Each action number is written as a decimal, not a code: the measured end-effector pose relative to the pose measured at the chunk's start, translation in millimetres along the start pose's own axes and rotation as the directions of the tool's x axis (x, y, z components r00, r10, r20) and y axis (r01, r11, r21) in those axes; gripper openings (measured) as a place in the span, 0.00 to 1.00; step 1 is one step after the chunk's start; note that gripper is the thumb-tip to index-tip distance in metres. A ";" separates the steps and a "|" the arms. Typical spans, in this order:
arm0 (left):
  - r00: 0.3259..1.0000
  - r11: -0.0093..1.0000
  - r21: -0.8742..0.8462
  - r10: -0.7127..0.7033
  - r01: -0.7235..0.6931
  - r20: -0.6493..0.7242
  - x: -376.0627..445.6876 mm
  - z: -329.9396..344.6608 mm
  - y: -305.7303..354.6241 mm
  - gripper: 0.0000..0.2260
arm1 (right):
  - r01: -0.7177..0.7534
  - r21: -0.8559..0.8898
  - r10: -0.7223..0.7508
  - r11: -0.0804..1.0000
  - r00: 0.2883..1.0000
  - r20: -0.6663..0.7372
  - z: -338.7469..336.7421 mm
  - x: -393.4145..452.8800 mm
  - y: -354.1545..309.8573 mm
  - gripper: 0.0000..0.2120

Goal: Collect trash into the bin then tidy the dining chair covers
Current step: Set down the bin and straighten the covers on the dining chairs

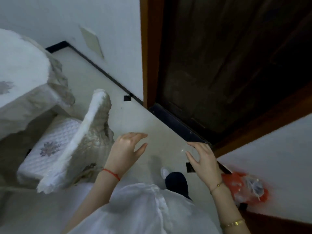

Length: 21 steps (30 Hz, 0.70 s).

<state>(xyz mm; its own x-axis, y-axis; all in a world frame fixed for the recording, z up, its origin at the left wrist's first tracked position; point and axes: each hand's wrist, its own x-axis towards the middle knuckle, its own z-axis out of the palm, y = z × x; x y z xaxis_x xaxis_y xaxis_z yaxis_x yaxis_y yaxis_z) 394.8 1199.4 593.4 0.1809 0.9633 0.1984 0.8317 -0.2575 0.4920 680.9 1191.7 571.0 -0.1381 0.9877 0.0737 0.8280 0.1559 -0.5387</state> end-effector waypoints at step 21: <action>0.392 0.561 -0.082 -0.668 0.824 -0.633 -55.8 -32.6 -1.7 0.14 | 0.795 0.384 -0.875 0.470 0.362 0.322 88.5 246.4 -149.0 0.15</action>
<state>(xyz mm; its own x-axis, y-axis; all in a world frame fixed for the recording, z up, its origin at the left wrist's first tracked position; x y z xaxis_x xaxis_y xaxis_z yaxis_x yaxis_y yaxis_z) 366.2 1143.7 609.1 -0.8168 0.5013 0.2855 0.5725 0.6432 0.5084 475.4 1410.7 595.2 -0.9493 0.2164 0.2279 0.0704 0.8532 -0.5169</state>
